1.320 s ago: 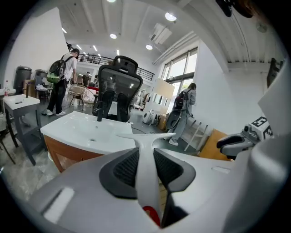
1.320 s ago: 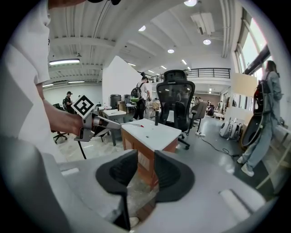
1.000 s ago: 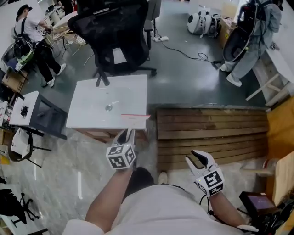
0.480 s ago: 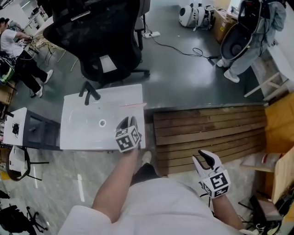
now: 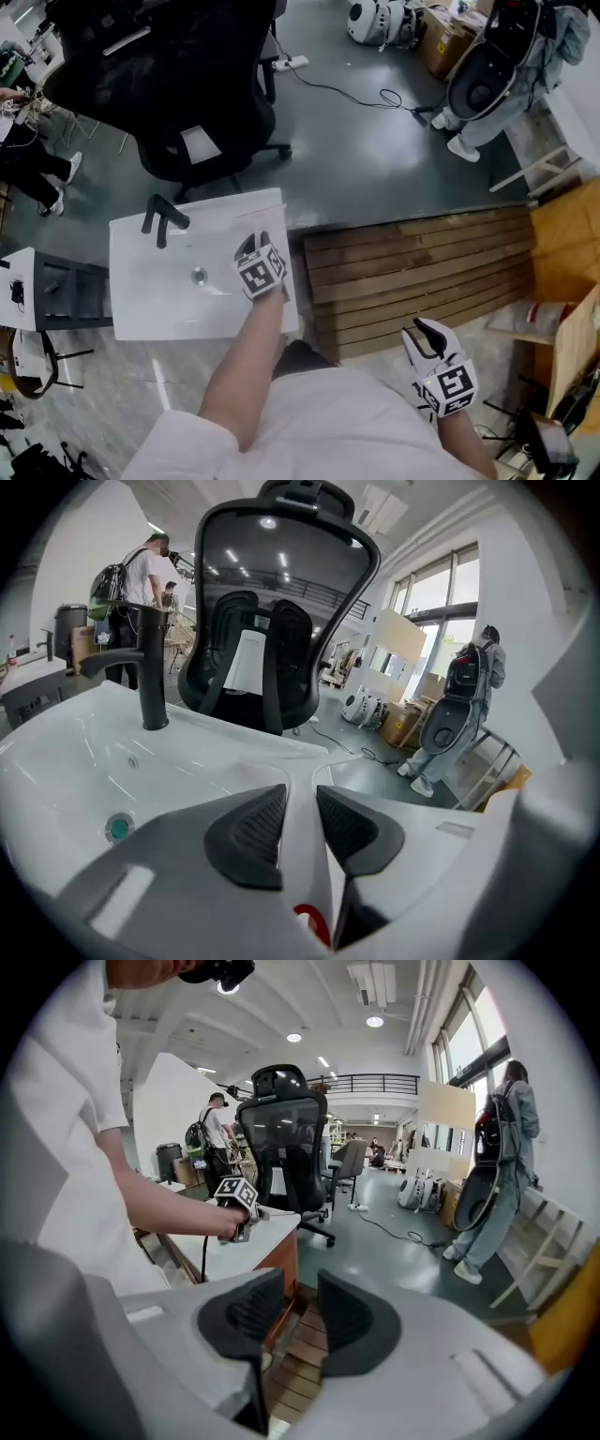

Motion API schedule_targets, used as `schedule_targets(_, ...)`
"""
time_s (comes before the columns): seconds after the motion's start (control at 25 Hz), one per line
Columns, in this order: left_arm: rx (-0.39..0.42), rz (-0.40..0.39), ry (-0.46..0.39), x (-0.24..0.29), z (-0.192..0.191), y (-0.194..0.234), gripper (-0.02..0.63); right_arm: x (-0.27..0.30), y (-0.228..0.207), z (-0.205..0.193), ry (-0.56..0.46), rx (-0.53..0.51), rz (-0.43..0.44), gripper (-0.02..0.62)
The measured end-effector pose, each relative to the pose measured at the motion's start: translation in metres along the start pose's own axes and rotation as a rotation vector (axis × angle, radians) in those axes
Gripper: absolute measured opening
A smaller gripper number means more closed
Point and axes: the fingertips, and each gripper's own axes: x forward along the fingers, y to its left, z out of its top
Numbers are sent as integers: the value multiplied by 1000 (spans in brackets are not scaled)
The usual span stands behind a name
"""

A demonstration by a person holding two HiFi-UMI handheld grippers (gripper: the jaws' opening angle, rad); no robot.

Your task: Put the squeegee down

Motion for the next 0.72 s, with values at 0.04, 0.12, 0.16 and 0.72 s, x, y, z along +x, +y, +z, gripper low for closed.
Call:
schedule_targets(0.04, 5, 4, 5, 6, 0, -1, 110, 1, -3, 0, 5, 7, -5, 114)
schedule_targets(0.12, 13, 13, 11, 17, -1, -3, 110, 4, -7, 2, 13, 20, -17, 114)
schedule_targets(0.16, 12, 17, 16, 21, -3, -3, 110, 5, -9, 3, 16, 24, -22, 114)
schedule_targets(0.72, 33, 26, 47, 40, -15, -11, 131, 15, -21, 2, 22, 65, -38, 114)
